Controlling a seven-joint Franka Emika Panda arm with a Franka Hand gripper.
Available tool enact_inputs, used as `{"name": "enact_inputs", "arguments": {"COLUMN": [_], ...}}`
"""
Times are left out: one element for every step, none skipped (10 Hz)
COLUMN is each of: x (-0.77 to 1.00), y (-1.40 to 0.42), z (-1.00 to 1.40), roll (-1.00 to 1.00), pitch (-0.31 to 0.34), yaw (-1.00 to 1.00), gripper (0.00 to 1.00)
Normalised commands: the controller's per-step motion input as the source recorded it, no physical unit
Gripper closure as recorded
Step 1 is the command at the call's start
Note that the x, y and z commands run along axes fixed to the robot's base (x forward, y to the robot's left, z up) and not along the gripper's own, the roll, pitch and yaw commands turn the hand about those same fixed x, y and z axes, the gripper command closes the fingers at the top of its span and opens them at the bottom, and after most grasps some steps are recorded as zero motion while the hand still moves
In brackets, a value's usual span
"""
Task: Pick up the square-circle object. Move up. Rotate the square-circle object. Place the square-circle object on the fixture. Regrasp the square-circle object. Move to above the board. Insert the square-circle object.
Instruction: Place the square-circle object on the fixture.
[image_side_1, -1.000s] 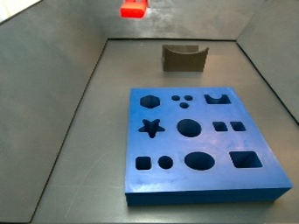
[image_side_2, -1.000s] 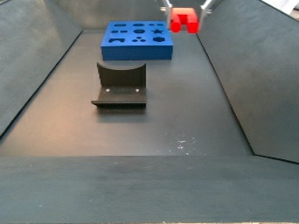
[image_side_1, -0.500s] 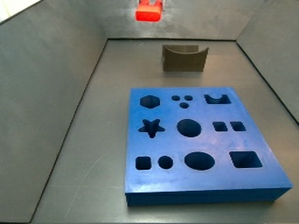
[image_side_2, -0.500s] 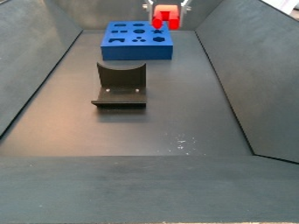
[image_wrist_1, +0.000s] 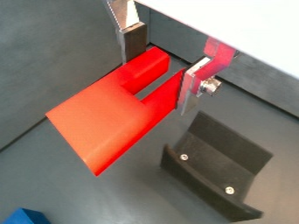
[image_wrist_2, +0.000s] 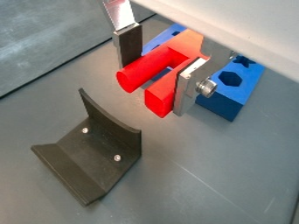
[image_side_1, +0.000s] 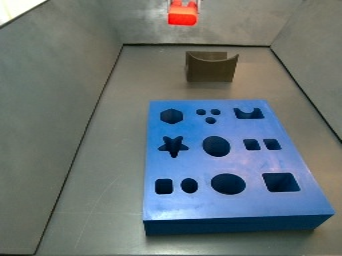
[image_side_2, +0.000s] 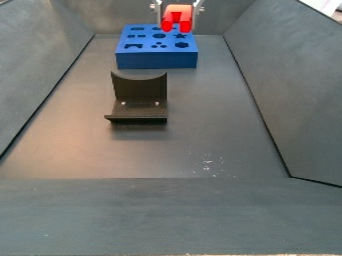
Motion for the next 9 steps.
{"name": "enact_inputs", "arguments": {"x": [1.00, 1.00, 0.96, 0.90, 0.79, 0.70, 0.59, 0.53, 0.41], "y": [0.89, 0.83, 0.67, 0.55, 0.33, 0.16, 0.08, 0.07, 0.07], "z": [0.07, 0.06, 0.03, 0.03, 0.01, 0.00, 0.00, 0.00, 0.00], "roll": [-1.00, -1.00, -1.00, -1.00, -1.00, -1.00, -0.76, -0.64, -0.42], "pitch": [0.074, 0.094, 0.137, 0.156, 0.193, 0.223, 0.207, 0.198, 0.169], "yaw": [0.27, 0.21, 0.17, 0.16, 0.12, 0.08, 0.01, -0.02, -0.07], "gripper": [1.00, 1.00, 1.00, 1.00, 1.00, 1.00, 1.00, 1.00, 1.00]}}
